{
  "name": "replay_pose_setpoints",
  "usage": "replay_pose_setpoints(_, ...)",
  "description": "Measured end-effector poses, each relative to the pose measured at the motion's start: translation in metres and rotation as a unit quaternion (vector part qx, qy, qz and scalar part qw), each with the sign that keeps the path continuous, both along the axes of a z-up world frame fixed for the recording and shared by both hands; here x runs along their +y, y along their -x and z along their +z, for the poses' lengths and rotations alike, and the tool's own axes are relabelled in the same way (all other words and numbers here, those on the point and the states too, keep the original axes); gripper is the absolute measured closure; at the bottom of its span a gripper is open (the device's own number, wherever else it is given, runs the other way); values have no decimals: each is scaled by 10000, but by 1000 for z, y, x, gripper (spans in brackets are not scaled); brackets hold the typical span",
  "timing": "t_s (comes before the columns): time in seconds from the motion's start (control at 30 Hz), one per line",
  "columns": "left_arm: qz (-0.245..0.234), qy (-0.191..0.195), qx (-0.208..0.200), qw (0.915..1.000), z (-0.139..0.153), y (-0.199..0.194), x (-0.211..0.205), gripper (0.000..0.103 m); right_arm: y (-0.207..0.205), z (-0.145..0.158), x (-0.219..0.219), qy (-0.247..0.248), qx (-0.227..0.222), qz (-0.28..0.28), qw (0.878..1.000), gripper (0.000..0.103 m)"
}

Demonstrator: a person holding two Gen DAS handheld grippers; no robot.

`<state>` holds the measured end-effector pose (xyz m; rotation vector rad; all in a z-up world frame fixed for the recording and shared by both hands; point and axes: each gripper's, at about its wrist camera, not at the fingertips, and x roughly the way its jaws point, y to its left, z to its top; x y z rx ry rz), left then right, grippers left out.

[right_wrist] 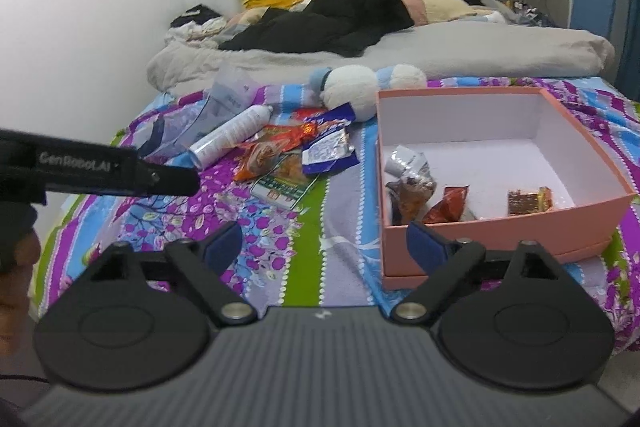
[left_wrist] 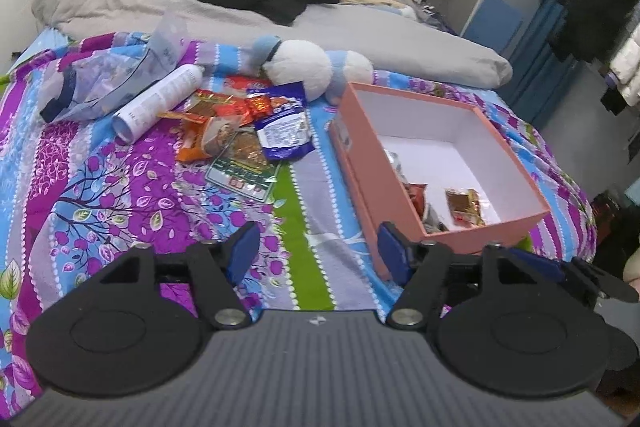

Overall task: Organize snacks
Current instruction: 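Withdraw both open tools from the pink box toward the snack pile, then grasp the orange dried-meat bag with the left tool while the right tool grasps the blue spicy-strip bag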

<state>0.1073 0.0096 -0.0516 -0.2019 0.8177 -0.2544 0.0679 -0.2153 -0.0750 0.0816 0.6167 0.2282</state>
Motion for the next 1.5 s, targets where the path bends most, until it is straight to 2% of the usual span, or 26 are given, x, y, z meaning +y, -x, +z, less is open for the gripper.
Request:
replay_pose_setpoints(0.37, 389, 93, 229, 9989, -33, -52, 27, 32, -36, -23, 28, 118, 139, 390, 9991, 14)
replay_pose_setpoints(0.4, 448, 109, 258, 9986, -38, -58, 32, 32, -42, -25, 32, 159, 140, 431, 9988, 14)
replay_pose_setpoints(0.47, 552, 139, 317, 9979, -46, -70, 41, 32, -54, -28, 41, 234, 134, 545, 9981, 23)
replay_pose_setpoints(0.5, 604, 151, 363, 9974, -52, -77, 45, 32, -60, -29, 45, 284, 133, 582, 9978, 23)
replay_pose_setpoints(0.67, 839, 217, 555, 9947, -81, -126, 67, 32, -99, -45, 65, 613, 146, 626, 9960, 23)
replay_pose_setpoints(0.77, 988, 401, 659, 9921, -100, -162, 80, 24, -131, -60, 76, 780, 259, 661, 9944, 23)
replay_pose_setpoints(0.87, 1035, 533, 697, 9907, -116, -196, 88, 24, -162, -72, 86, 924, 275, 709, 9928, 23)
replay_pose_setpoints(1.0, 1003, 702, 834, 9890, -139, -245, 98, 23, -213, -85, 101, 1265, 277, 688, 9892, 23)
replay_pose_setpoints(1.17, 844, 722, 1107, 9876, -163, -292, 105, 19, -275, -98, 110, 1571, 434, 586, 9849, 22)
replay_pose_setpoints(1.33, 584, 797, 1415, 9850, -180, -318, 105, 19, -324, -113, 116, 1863, 818, 708, 9765, 21)
replay_pose_setpoints(1.4, 505, 872, 1511, 9834, -185, -325, 104, 19, -337, -118, 118, 1862, 983, 733, 9748, 16)
replay_pose_setpoints(1.5, 404, 809, 1599, 9830, -187, -333, 100, 20, -350, -125, 120, 2028, 1097, 727, 9703, 14)
